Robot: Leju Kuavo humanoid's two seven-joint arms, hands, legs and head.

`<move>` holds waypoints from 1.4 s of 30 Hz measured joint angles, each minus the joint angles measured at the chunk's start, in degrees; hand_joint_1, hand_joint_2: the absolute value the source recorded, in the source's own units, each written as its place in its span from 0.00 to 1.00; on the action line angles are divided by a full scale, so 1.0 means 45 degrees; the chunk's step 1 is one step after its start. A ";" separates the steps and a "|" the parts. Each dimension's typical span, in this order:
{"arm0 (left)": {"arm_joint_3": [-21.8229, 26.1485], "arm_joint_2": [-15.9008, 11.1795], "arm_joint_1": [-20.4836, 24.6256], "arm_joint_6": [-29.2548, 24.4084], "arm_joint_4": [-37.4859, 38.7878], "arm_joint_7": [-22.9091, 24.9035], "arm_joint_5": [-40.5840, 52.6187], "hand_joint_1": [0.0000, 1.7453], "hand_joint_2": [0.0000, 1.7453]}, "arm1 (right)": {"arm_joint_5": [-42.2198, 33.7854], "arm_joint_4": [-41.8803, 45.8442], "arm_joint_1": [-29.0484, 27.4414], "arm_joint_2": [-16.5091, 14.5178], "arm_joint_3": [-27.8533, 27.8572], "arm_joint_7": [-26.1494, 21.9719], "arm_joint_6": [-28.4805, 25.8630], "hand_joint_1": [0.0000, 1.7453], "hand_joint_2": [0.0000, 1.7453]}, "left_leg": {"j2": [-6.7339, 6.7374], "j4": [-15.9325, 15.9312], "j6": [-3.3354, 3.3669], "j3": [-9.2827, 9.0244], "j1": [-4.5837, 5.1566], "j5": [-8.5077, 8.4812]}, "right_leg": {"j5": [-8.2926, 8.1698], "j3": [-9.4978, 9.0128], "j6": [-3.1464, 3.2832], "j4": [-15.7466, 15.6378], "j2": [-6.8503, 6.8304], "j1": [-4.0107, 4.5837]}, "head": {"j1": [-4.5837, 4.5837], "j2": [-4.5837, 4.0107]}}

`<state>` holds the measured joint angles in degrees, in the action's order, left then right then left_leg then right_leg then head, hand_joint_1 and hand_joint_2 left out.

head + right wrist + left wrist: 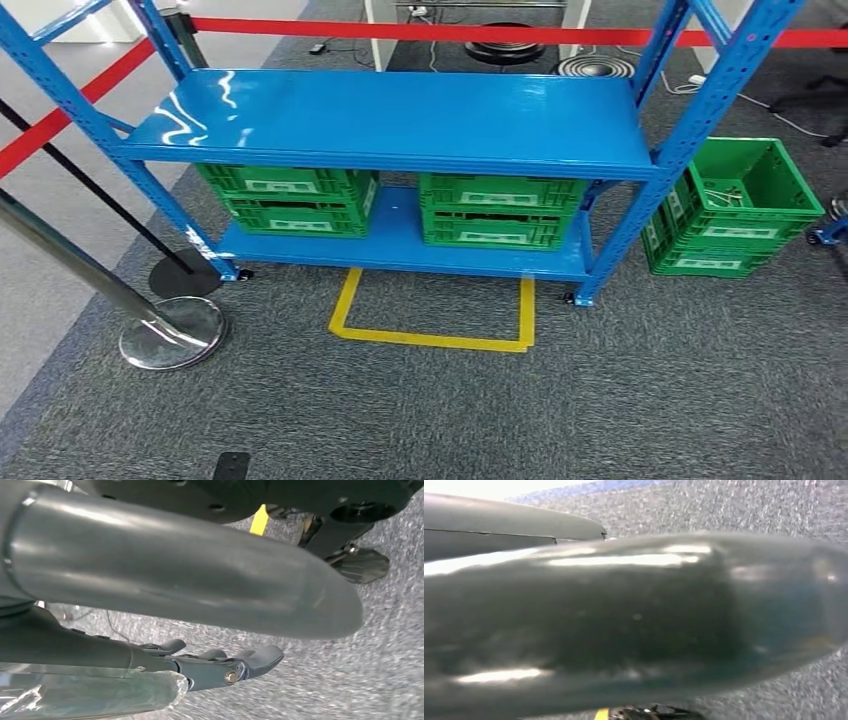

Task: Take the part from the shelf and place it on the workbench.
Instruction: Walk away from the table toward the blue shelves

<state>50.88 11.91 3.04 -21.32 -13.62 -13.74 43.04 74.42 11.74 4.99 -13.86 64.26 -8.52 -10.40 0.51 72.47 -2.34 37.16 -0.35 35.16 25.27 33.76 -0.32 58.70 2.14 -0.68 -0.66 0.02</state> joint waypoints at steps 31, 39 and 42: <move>0.0751 -0.0033 0.0017 0.0662 0.0000 -0.1580 -0.0051 0.00 1.00 | 0.0066 0.0011 0.0002 -0.0049 -0.0019 0.1067 -0.0530 0.00 1.00 | -0.0058 0.0236 -0.0020 0.0412 -0.0016 -0.0166 | 0.0198 -0.0192 -0.0019 0.0009 -0.0392 -0.0027 | 0.0004 0.0000; -0.0222 -0.0267 -0.0454 0.1039 0.0005 -0.1199 -0.0986 0.00 1.00 | -0.1724 0.0467 -0.0030 0.0123 -0.1218 0.1126 -0.0167 0.00 1.00 | -0.0132 -0.3472 0.0301 -0.1227 0.0015 -0.2010 | 0.0162 -0.0199 -0.0379 -0.0042 -0.0248 0.0036 | 0.0010 0.0000; -0.0771 -0.0409 -0.0589 0.1252 -0.0001 -0.0955 -0.1502 0.00 1.00 | -0.2612 0.0573 -0.0170 0.0281 -0.1873 0.1167 -0.0028 0.00 1.00 | -0.0100 -0.3562 0.0564 -0.1247 -0.0018 -0.2092 | 0.0587 0.0114 -0.0572 0.0582 -0.0308 -0.0001 | -0.0040 0.0000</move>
<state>47.41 10.07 0.39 -15.69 -13.62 -18.03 36.28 62.66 14.32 4.22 -12.59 55.83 -3.27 -10.52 0.05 56.44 0.20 31.54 -0.43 25.75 27.91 34.27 -2.89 61.32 0.75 -0.68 -0.84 0.02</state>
